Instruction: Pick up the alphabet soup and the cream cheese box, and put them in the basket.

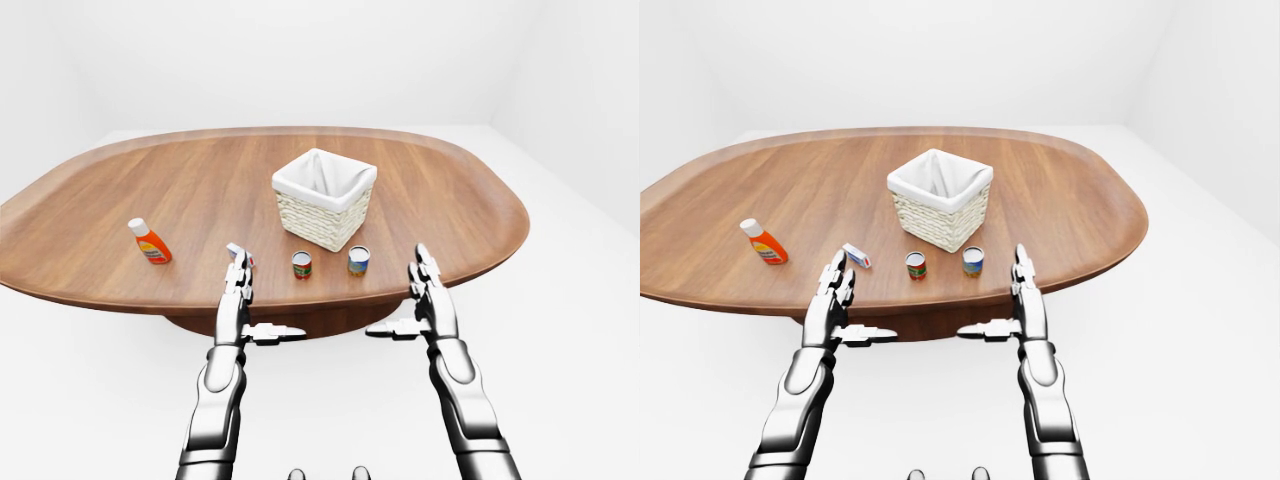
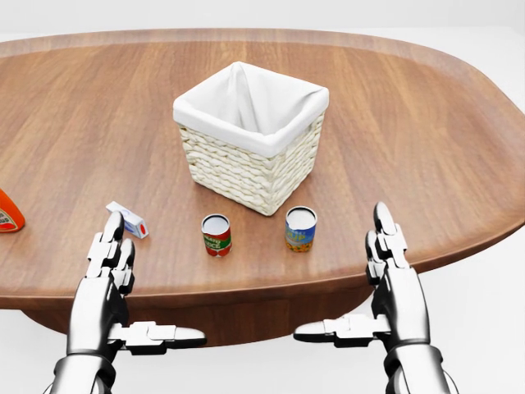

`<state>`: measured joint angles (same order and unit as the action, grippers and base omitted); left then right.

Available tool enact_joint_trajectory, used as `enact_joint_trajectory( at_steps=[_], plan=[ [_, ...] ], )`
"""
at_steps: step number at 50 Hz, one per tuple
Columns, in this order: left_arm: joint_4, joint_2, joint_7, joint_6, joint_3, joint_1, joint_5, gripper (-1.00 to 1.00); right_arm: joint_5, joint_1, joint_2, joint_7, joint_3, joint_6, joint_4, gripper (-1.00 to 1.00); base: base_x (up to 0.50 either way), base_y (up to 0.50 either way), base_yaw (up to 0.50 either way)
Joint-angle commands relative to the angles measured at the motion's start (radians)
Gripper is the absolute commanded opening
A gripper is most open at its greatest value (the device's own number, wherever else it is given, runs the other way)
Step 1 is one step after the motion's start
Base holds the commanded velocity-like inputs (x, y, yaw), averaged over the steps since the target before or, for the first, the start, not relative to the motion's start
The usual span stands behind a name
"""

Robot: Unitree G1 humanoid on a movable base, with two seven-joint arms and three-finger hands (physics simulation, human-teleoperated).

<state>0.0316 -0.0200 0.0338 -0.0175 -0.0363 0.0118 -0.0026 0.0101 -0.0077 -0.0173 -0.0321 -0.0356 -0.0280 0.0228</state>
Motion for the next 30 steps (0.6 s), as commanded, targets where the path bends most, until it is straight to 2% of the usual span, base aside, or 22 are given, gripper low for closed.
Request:
enact_joint_trajectory(
  at_steps=[1,3,5,10,12,18,21,22,23,27,30],
  plan=[
    [0.015,-0.002,0.001,-0.008,0.000,0.004,0.004,1.00,-0.030,-0.018,-0.001,0.066,-0.012,-0.021,0.027,1.00,0.00,0.00,0.00],
    [0.003,-0.001,0.001,0.004,0.001,0.002,0.005,1.00,-0.036,-0.026,-0.002,0.099,-0.023,-0.025,0.037,1.00,0.00,0.00,0.00],
    [0.011,-0.001,0.001,-0.001,0.001,0.004,0.006,1.00,-0.035,-0.028,-0.003,0.123,-0.031,-0.027,0.034,1.00,0.00,0.00,0.00],
    [-0.007,0.000,0.001,0.018,0.004,-0.001,0.009,1.00,-0.013,-0.033,-0.009,0.177,-0.059,-0.031,0.029,1.00,0.00,0.00,0.00],
    [0.006,0.000,0.001,0.010,0.003,0.003,0.009,1.00,-0.020,-0.029,-0.011,0.206,-0.065,-0.018,0.003,1.00,0.00,0.00,0.00],
    [0.002,-0.001,0.001,0.017,0.002,0.002,0.008,1.00,-0.018,-0.032,-0.019,0.290,-0.102,-0.050,0.003,1.00,0.00,0.00,0.00],
    [0.003,0.000,0.001,0.019,0.002,0.003,0.008,1.00,-0.021,-0.026,-0.023,0.328,-0.117,-0.052,-0.015,1.00,0.00,0.00,0.00],
    [0.014,-0.001,0.001,0.010,0.001,0.006,0.008,1.00,-0.021,-0.026,-0.024,0.339,-0.121,-0.055,-0.015,1.00,0.00,0.00,0.00],
    [0.006,-0.001,0.001,0.016,0.002,0.003,0.009,1.00,-0.025,-0.026,-0.025,0.350,-0.125,-0.059,-0.014,1.00,0.00,0.00,0.00],
    [0.013,-0.001,0.001,0.014,0.002,0.005,0.010,1.00,-0.020,-0.015,-0.026,0.357,-0.127,-0.049,-0.043,1.00,0.00,0.00,0.00],
    [0.016,-0.001,0.001,0.011,0.003,0.005,0.013,1.00,-0.035,-0.012,-0.026,0.389,-0.137,-0.058,-0.044,1.00,0.00,0.00,0.00]
  ],
)
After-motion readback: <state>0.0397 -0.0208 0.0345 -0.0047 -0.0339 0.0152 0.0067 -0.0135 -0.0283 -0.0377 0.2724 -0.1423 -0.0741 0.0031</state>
